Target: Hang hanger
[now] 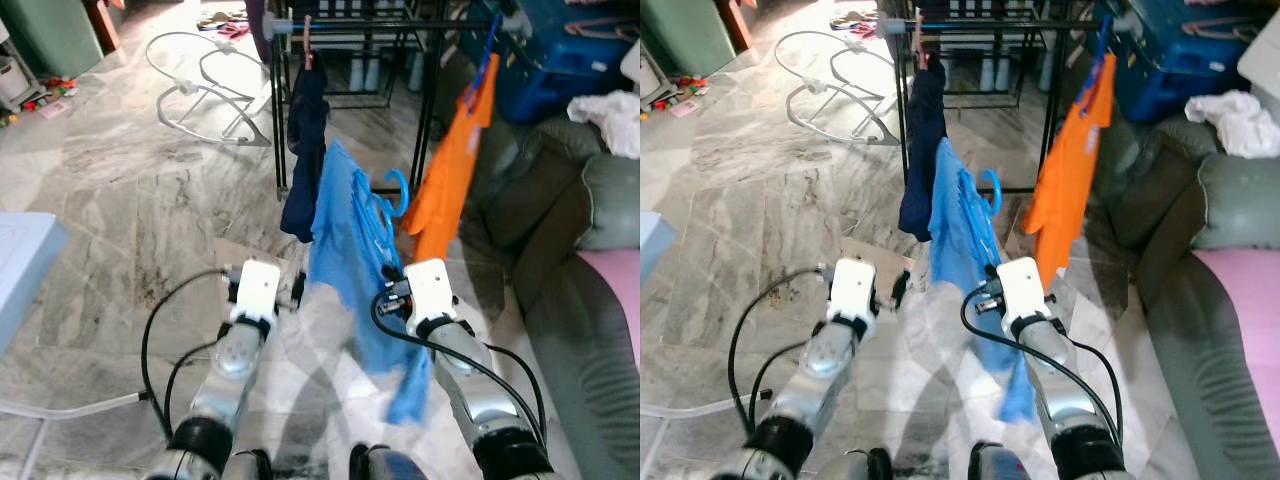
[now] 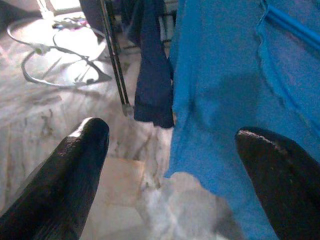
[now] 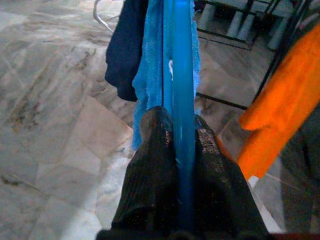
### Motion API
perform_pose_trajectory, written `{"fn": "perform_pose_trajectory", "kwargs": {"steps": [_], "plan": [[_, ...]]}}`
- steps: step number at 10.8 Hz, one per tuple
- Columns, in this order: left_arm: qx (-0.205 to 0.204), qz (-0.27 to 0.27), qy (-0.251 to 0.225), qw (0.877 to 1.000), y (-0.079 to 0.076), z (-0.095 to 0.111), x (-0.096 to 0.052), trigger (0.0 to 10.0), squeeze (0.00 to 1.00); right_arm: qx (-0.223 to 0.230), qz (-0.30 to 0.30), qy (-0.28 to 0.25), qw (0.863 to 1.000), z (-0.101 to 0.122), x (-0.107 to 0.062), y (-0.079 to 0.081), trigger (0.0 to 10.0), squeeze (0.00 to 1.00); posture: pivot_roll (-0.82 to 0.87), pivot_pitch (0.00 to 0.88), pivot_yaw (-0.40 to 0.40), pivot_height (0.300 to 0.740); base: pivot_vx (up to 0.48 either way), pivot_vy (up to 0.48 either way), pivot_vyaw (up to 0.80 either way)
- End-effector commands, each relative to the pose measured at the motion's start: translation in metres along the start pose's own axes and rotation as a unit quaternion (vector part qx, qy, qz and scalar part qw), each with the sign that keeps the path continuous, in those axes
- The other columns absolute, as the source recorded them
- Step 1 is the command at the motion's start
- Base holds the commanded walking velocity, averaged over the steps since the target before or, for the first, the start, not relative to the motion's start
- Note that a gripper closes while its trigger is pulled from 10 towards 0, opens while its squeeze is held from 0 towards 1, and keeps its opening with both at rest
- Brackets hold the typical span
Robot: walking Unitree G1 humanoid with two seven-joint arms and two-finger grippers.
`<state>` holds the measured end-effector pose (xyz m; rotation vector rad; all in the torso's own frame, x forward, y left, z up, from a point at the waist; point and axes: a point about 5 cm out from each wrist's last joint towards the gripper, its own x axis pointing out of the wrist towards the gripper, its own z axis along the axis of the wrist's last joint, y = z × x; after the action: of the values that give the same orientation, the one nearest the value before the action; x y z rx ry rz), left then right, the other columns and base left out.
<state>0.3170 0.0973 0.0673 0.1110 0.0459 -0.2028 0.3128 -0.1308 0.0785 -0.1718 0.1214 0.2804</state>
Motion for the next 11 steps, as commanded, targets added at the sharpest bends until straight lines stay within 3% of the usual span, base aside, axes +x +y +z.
{"fn": "perform_pose_trajectory", "kwargs": {"steps": [1,3,5,7,9,11], "plan": [[0.003,-0.001,0.003,1.000,-0.002,-0.003,0.000,10.0,0.00,-0.002,0.005,-0.026,1.000,0.010,0.003,0.000,10.0,0.00,-0.18,0.094,-0.012,0.740,0.000,0.000,0.00],[-0.013,-0.017,-0.001,1.000,-0.009,-0.005,-0.003,10.0,0.00,-0.004,0.003,-0.043,0.999,0.015,-0.002,-0.001,10.0,0.00,-0.21,0.143,-0.012,0.740,0.000,0.000,0.00],[-0.015,-0.022,0.015,1.000,-0.012,-0.017,-0.011,10.0,0.00,0.002,-0.010,-0.035,0.999,0.008,-0.008,-0.001,10.0,0.00,-0.21,0.155,-0.010,0.740,0.000,0.000,0.80],[-0.009,-0.020,0.011,1.000,-0.009,-0.015,-0.008,10.0,0.00,0.006,0.004,-0.028,1.000,0.003,-0.009,0.004,10.0,0.00,-0.19,0.150,-0.024,0.740,0.000,0.000,0.80],[-0.020,-0.005,0.007,1.000,-0.001,-0.012,-0.007,10.0,0.00,-0.001,0.023,-0.026,0.999,0.003,-0.011,0.013,10.0,0.00,-0.21,0.176,-0.012,0.740,0.000,0.000,0.00],[-0.016,-0.017,0.010,1.000,-0.006,-0.015,-0.009,10.0,0.00,0.010,0.008,-0.019,1.000,-0.001,-0.015,0.011,10.0,0.00,-0.22,0.192,-0.003,0.740,0.000,0.000,0.00]]}}
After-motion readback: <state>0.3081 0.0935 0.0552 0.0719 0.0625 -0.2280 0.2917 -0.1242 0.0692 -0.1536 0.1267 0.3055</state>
